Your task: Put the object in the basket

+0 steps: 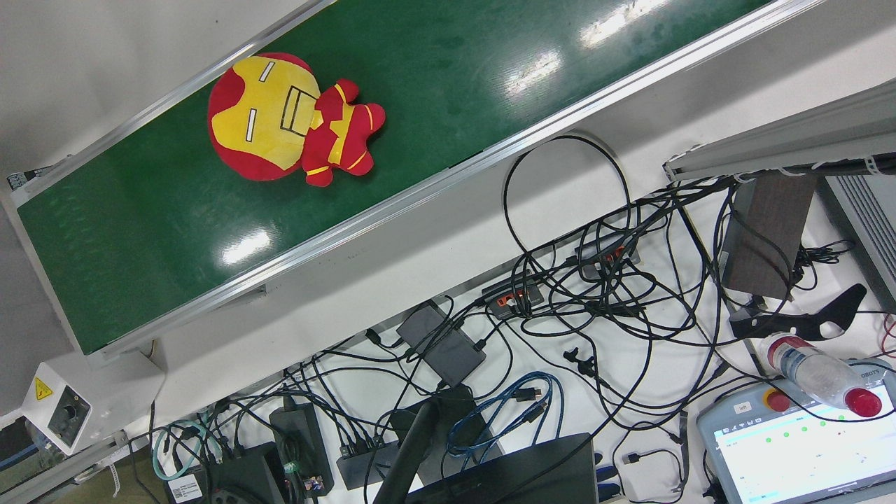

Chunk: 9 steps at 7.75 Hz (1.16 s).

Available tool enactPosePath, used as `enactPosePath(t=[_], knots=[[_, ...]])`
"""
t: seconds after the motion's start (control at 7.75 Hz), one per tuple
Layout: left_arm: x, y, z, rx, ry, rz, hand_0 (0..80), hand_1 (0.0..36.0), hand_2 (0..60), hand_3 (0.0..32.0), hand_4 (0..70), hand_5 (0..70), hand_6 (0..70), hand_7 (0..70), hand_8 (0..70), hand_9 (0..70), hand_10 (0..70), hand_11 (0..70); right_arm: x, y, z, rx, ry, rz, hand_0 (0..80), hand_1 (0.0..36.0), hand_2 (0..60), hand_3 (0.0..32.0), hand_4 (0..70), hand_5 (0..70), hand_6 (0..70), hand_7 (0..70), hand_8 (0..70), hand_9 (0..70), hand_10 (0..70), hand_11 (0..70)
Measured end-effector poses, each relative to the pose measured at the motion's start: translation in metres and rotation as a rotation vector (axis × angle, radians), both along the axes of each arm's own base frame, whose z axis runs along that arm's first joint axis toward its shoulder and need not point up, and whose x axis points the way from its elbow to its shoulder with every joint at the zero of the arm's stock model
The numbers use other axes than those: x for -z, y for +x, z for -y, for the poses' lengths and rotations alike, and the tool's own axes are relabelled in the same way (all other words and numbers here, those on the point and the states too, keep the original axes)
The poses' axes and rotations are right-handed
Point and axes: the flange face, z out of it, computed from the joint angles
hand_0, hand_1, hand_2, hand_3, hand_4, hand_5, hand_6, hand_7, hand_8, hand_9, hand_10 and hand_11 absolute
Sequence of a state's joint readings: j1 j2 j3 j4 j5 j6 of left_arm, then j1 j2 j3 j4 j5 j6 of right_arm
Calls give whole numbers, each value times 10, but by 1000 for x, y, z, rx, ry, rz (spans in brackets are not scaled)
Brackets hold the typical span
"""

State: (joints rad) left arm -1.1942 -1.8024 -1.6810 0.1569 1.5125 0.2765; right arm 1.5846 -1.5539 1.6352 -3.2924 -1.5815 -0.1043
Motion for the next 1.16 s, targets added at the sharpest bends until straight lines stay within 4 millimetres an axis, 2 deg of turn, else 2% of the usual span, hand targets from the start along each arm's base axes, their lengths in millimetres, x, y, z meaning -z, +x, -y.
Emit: enactPosePath(t=[1.16], knots=[[11,-2,-2,-14,19,-6,609,224,0,0,133,282,53,45,112,174,0,0,0,0,0,0,-1,0,0,0,0,0,0,0,0,0,0,0,0,0]])
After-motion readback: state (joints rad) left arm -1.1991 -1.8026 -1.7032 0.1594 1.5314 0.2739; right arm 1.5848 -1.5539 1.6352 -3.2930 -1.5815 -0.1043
